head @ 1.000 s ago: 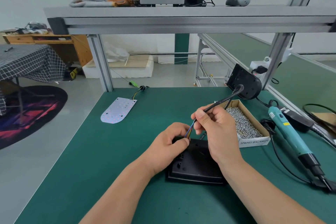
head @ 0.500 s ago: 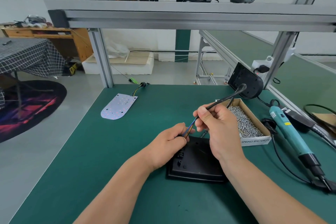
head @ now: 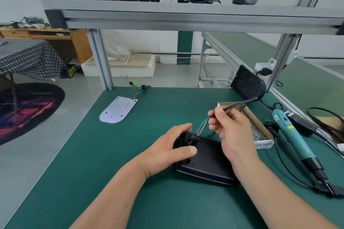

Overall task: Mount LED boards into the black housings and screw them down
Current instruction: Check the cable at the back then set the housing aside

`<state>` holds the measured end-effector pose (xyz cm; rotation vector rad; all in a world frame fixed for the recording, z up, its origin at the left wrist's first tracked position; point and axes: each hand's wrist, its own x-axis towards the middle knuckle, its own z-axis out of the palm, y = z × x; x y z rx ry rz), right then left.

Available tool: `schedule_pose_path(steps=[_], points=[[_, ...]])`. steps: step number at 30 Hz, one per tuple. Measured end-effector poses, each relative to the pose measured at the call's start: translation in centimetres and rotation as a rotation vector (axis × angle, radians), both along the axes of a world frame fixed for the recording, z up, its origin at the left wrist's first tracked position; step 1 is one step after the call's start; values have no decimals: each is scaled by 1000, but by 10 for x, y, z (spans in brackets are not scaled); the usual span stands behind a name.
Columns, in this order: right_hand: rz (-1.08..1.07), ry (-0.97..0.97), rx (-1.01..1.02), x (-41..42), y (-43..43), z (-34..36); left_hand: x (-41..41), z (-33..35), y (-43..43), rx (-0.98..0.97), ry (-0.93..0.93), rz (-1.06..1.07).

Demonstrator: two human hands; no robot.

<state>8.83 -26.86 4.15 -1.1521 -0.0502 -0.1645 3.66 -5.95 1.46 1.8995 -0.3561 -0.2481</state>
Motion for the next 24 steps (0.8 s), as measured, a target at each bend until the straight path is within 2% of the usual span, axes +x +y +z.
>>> schedule_pose_path(steps=[4, 7, 9, 10, 11, 13, 14, 15, 16, 18, 19, 20, 22, 24], points=[[1, -12, 32, 3, -3, -1, -2, 4, -3, 143, -42, -45], [31, 28, -27, 4, -10, 1, -3, 4, -6, 302, -62, -100], [89, 90, -144, 4, -17, 7, -4, 3, -7, 403, -100, -114], [121, 113, -264, 3, -21, 10, -4, 4, -7, 422, -112, -112], [143, 110, -472, 2, -26, 13, -4, 4, -6, 421, -118, -107], [81, -14, -1038, -4, -34, 15, -4, 5, -6, 395, -127, -103], [-31, -136, -1246, -7, -36, 15, -3, 5, -6, 386, -135, -101], [-156, -306, -1312, -10, -34, 16, -3, 5, -6, 379, -144, -96], [-236, -512, -1284, -15, -30, 18, -3, 5, -6, 370, -152, -89], [-214, -885, -1264, -17, -22, 20, -4, 5, -7, 345, -165, -77], [-149, -980, -1350, -16, -20, 19, -5, 5, -7, 340, -171, -71], [-83, -1011, -1471, -14, -17, 18, -5, 5, -7, 336, -177, -58], [48, -952, -1673, -13, -16, 13, -5, 4, -7, 322, -184, -22], [128, -872, -1745, -14, -17, 9, -5, 3, -7, 285, -172, 2]])
